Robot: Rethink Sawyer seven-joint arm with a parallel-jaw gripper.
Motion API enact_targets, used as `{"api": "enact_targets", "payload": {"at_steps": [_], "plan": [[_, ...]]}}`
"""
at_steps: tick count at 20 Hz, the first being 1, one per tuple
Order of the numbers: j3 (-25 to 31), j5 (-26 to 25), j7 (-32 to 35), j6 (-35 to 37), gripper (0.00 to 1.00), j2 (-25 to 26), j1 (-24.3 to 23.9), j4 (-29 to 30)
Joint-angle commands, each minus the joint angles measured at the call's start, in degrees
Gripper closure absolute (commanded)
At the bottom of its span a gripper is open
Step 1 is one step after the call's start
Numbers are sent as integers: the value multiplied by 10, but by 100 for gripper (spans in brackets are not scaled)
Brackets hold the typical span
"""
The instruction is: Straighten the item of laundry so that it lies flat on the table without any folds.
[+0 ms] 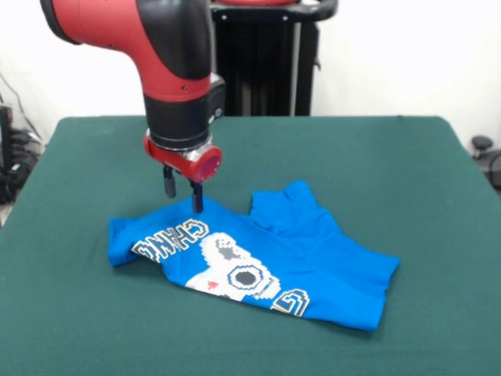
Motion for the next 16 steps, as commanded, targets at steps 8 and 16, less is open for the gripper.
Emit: {"api": "enact_targets", "payload": {"at_steps": [8,16], "plan": [[52,13,64,-30,0,43,27,44],[49,13,64,-31,0,45,24,45]]}}
